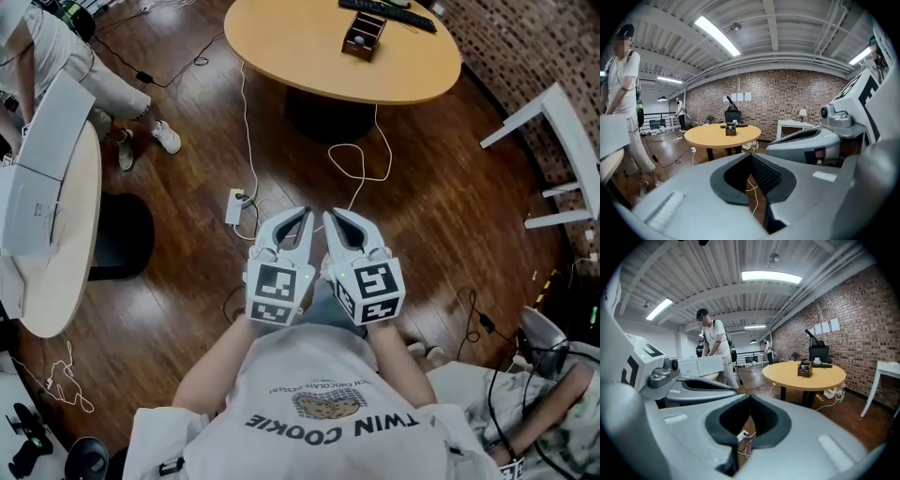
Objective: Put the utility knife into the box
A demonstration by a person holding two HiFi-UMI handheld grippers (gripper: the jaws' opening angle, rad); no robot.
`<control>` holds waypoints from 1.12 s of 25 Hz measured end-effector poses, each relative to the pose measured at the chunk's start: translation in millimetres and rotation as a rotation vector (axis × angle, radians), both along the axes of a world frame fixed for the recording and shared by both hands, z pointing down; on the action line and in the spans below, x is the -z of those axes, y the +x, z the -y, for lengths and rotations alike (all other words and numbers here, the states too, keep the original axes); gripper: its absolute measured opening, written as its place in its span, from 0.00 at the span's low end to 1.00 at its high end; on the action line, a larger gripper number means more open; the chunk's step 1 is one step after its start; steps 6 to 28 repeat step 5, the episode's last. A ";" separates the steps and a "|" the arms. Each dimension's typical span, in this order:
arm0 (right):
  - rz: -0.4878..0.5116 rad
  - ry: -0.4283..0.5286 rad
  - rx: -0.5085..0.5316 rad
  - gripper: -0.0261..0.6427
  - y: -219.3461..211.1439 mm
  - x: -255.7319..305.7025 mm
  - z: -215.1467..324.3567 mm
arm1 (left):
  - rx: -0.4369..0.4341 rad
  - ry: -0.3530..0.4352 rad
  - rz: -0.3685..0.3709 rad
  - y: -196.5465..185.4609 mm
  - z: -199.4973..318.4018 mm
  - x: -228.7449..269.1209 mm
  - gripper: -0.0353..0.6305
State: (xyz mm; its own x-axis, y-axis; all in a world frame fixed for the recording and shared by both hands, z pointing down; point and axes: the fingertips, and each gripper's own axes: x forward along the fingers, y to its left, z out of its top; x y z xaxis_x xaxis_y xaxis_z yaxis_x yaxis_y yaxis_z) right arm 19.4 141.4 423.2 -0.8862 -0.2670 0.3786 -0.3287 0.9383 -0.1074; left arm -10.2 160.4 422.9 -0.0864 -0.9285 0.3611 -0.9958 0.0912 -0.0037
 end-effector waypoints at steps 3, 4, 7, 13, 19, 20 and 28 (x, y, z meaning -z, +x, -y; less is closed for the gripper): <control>-0.002 0.009 -0.009 0.04 -2.2 0.2 -16.4 | 0.000 -0.002 -0.002 -1.4 -16.4 -1.5 0.06; -0.002 0.013 -0.011 0.04 -3.7 0.5 -21.8 | 0.002 -0.003 -0.002 -2.6 -21.9 -2.2 0.06; -0.001 0.017 -0.013 0.04 -5.2 0.8 -27.2 | 0.004 -0.004 -0.003 -4.0 -27.4 -2.9 0.06; -0.001 0.017 -0.013 0.04 -5.2 0.8 -27.2 | 0.004 -0.004 -0.003 -4.0 -27.4 -2.9 0.06; -0.001 0.017 -0.013 0.04 -5.2 0.8 -27.2 | 0.004 -0.004 -0.003 -4.0 -27.4 -2.9 0.06; -0.001 0.017 -0.013 0.04 -5.2 0.8 -27.2 | 0.004 -0.004 -0.003 -4.0 -27.4 -2.9 0.06; -0.001 0.017 -0.013 0.04 -5.2 0.8 -27.2 | 0.004 -0.004 -0.003 -4.0 -27.4 -2.9 0.06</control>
